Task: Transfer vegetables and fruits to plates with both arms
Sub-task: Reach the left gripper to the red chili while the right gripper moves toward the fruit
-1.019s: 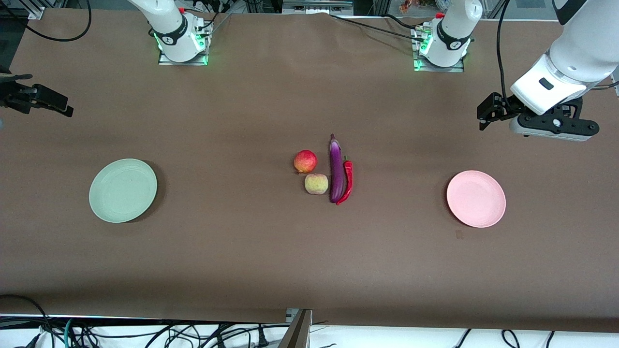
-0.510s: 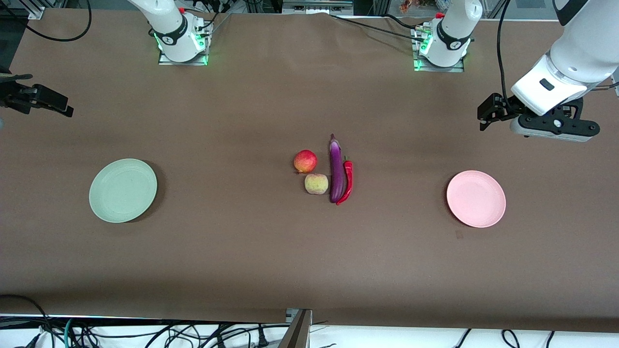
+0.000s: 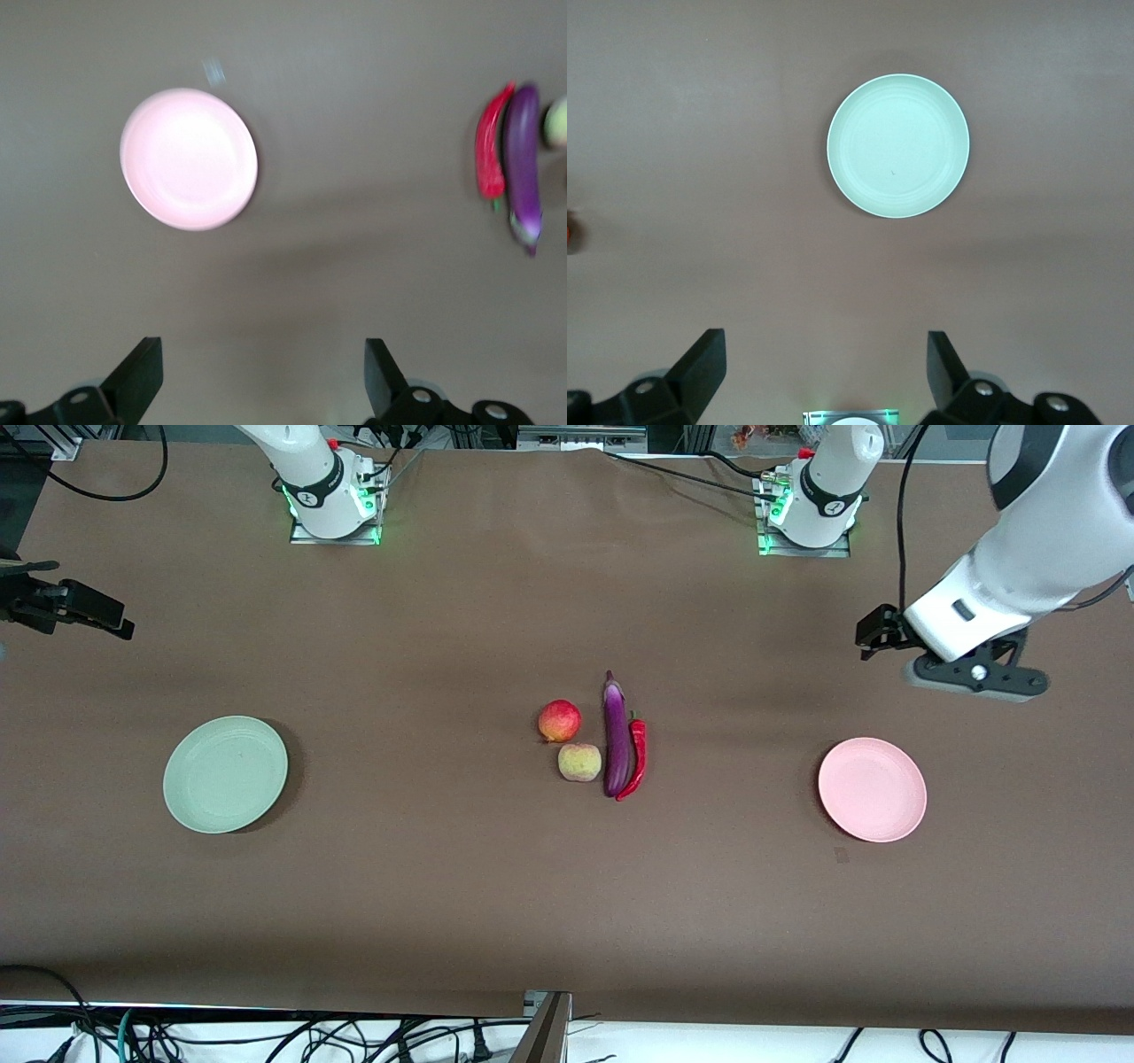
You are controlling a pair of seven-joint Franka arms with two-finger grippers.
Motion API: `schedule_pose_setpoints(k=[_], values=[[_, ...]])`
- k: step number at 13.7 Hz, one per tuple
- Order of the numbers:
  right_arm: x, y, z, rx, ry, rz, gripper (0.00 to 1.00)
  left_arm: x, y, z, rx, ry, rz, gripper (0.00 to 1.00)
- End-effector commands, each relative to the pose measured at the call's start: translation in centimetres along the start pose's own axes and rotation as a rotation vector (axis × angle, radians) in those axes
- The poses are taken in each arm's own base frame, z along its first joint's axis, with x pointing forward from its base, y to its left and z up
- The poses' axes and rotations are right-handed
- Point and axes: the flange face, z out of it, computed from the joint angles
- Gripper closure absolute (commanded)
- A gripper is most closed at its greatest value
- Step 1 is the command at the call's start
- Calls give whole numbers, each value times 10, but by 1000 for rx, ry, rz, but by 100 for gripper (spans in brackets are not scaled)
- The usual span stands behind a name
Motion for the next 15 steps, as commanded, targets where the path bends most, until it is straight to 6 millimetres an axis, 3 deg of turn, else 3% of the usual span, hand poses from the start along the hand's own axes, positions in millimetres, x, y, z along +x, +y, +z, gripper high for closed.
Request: schedule_pose_setpoints(k=[1,4,6,8,11,13,15], values=[[0,2,-1,-11,3,-12,0,23,35,49,-24,-136,48,0],[6,-6,7,-16,-10,-23,0,56,98,110,-72,-171,-5,0],[16,-10,24,-13,-39,-23,0,72,144,143,-69,-122,-27,0],[24,-11,35,-11,-50,-24,0,87,177,180,-80,-50,7,0],[61,-31,101,39,-125,-26,0,94,210,239,-97,57,49,0],[78,-49,133,60,-139,-40,0,95,223,278,-89,108,71,0],[86,-83,162,41,-167,-80,0,97,242,306,-108,125,35,0]])
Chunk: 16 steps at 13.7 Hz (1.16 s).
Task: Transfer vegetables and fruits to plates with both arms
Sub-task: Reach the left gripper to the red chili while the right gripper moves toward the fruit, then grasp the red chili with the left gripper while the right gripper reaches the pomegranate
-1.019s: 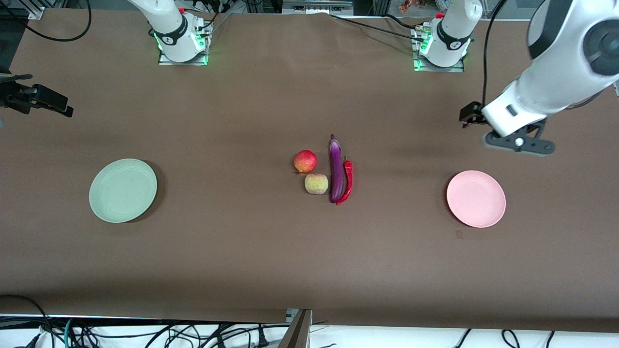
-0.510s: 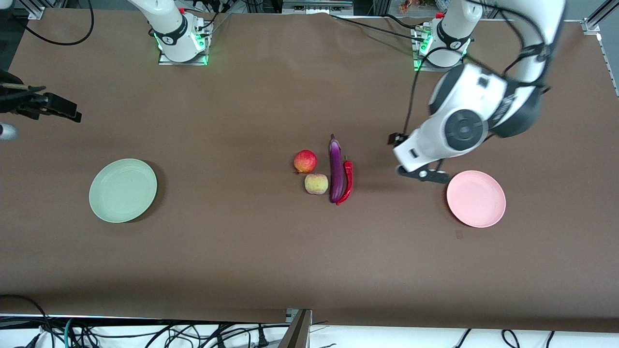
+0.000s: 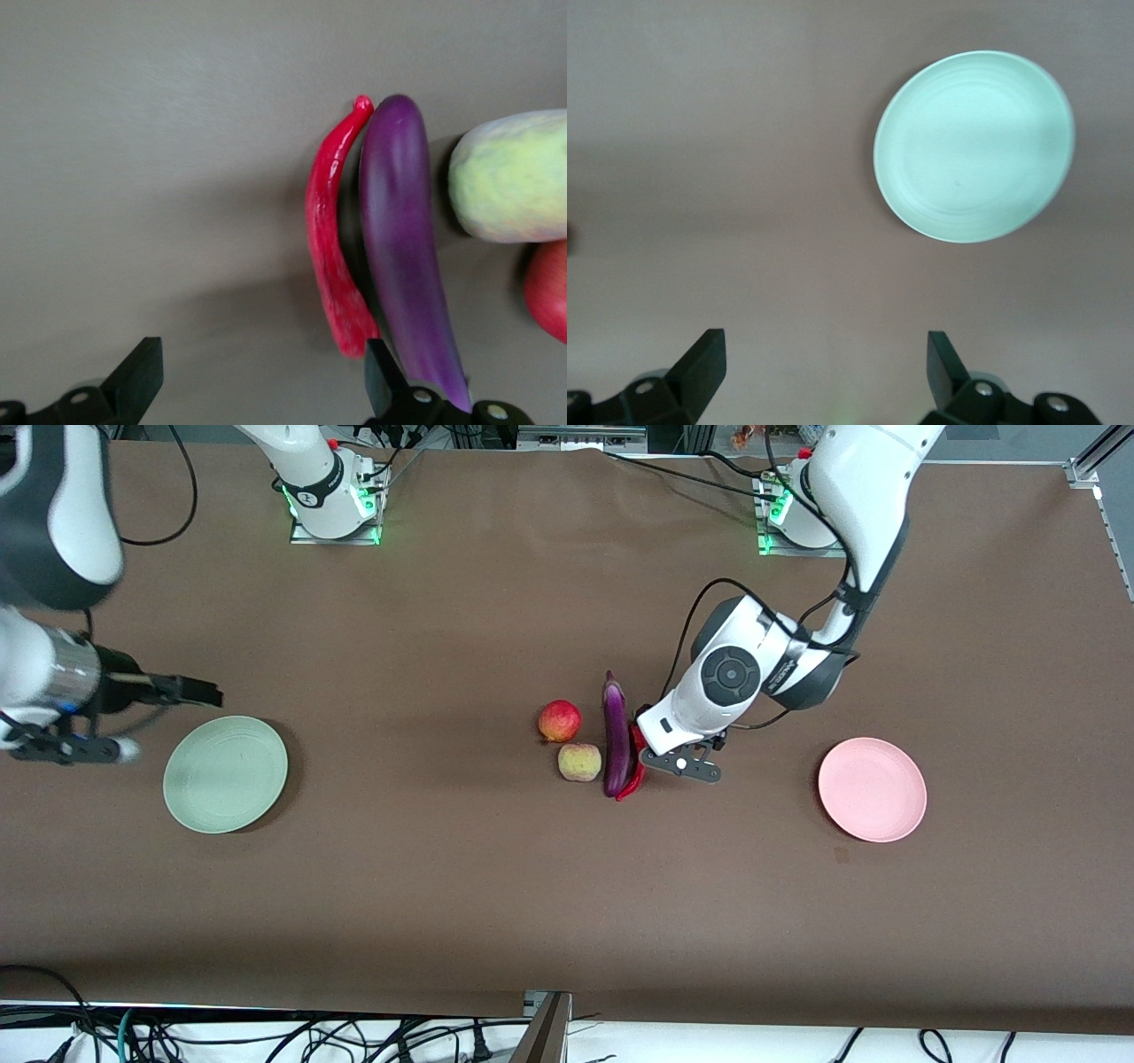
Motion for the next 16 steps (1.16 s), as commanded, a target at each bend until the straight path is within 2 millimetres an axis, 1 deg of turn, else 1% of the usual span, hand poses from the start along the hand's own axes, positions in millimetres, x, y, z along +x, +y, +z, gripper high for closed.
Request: schedule_pose_setpoints(k=[1,2,3,4,6,7,8,10,12,13,14,15,16], values=[[16,-45,26,-15,-3,-50,0,-3,22,28,8,38,-27,0],[21,-58,38,-20,-1,-29,0,-4,29,37,18,49,-19,0],[27,-76,48,-21,10,10,0,-4,30,42,38,62,-7,0],[29,-102,60,-17,18,32,0,-5,30,48,78,73,19,0],[37,-145,85,-12,46,36,0,-5,32,51,128,104,27,0],[37,-171,98,12,53,56,0,-6,34,57,133,102,15,0],[35,-195,107,38,55,89,0,-7,37,57,135,104,21,0],[29,-236,126,47,64,143,0,-6,39,56,150,118,45,0],[22,-272,144,45,87,173,0,-5,34,58,156,122,52,0],[18,-290,153,47,95,192,0,-5,33,55,157,124,62,49],[15,-305,164,56,100,214,0,-4,33,51,160,125,61,94],[12,-319,176,68,99,235,0,-4,33,49,163,123,77,100],[7,-335,185,84,103,248,0,-3,28,45,169,117,105,100]])
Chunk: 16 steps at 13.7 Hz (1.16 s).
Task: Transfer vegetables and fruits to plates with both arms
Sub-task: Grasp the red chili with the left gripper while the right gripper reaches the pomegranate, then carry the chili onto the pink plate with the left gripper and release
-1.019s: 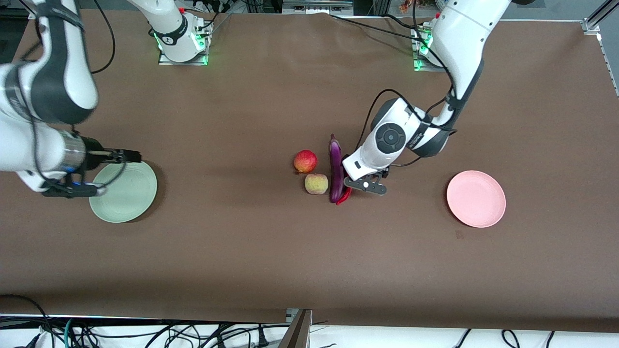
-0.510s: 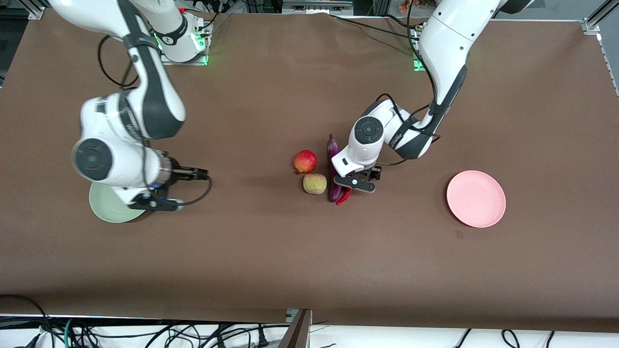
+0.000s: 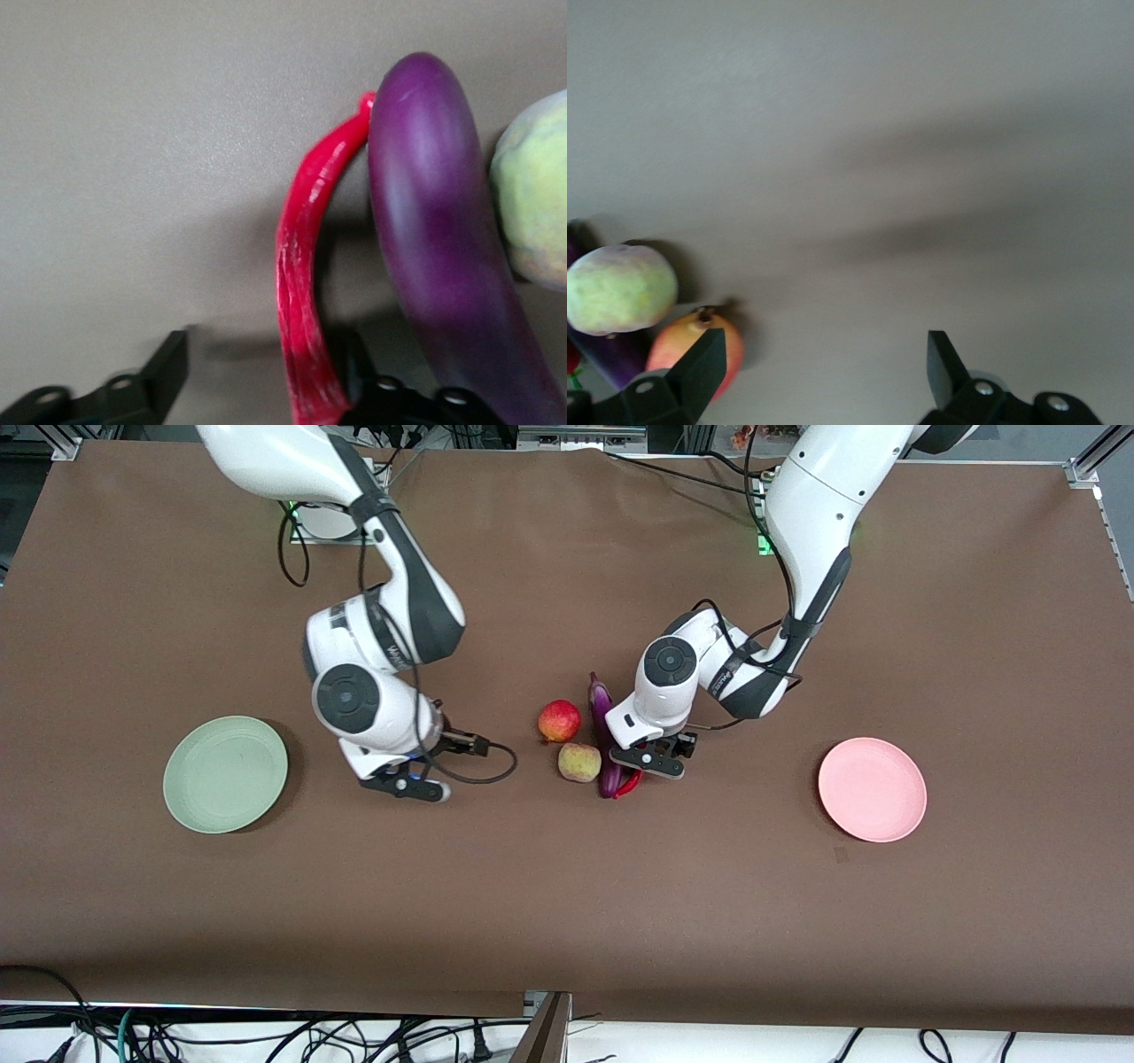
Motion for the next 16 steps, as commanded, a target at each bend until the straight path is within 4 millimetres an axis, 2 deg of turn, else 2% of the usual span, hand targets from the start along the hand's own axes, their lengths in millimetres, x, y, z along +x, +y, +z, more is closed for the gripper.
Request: schedule_pose_setpoints(k=[1,3,4,6,9,12,14,15,16], values=[[-14,-30,25,51,2,61,0,6,-11,-18,34,9,73,100],[-28,-51,41,96,-9,91,0,4,-22,-44,88,-55,111,100],[-34,-58,49,107,-22,105,0,7,-36,-61,109,-73,146,100],[-41,-66,61,118,-29,135,0,16,-81,-87,127,-121,246,100],[-60,-83,82,102,-32,135,0,28,-164,-120,110,-191,405,100],[-76,-95,98,89,-34,130,0,43,-253,-162,83,-217,521,100],[-80,-98,109,82,-33,130,0,41,-314,-164,56,-215,618,100],[-82,-99,114,75,-33,125,0,37,-342,-159,42,-218,655,100],[-83,-100,117,71,-36,123,0,33,-361,-150,30,-233,686,100]])
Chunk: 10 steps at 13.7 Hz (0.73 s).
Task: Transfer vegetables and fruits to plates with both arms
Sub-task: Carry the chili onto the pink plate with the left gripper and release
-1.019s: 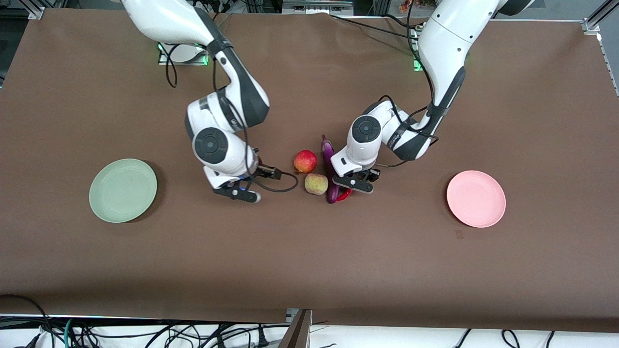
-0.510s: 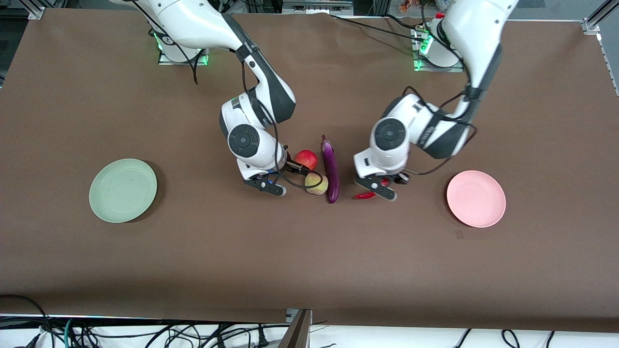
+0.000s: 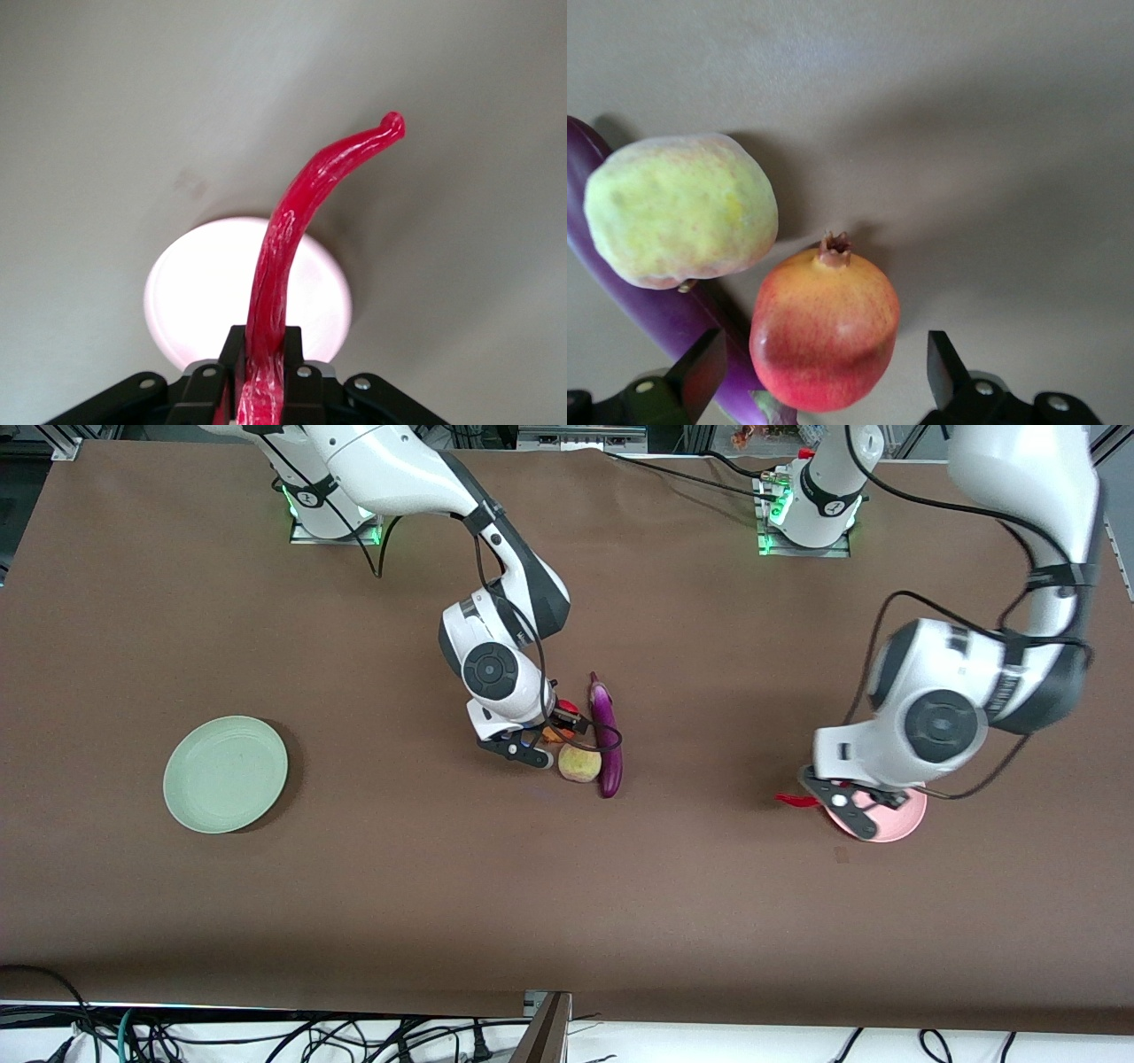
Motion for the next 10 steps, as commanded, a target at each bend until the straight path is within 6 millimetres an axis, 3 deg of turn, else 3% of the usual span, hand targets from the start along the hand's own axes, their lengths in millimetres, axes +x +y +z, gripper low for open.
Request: schedule_pose_setpoints(k=[1,3,4,5,6,7,8,9,10], values=[[-2,-2,11,3,-3,17,0,-26,-32,27,-37,-26,114,100],[-4,-3,16,3,0,13,0,-40,-48,71,-104,-47,133,100],[-8,-5,22,0,2,8,0,-42,-50,83,-120,-52,146,100],[-11,-7,27,-1,6,1,0,-45,-53,91,-128,-53,144,91],[-12,-8,31,2,11,0,0,-46,-55,106,-142,-54,140,67],[-15,-10,34,3,13,-5,0,-52,-61,118,-154,-50,129,1],[-15,-9,38,0,15,-4,0,-59,-67,120,-160,-44,127,0],[-14,-8,40,-1,17,0,16,-59,-67,116,-153,-39,150,0],[-13,-8,39,0,19,1,51,-59,-68,108,-144,-34,157,0]])
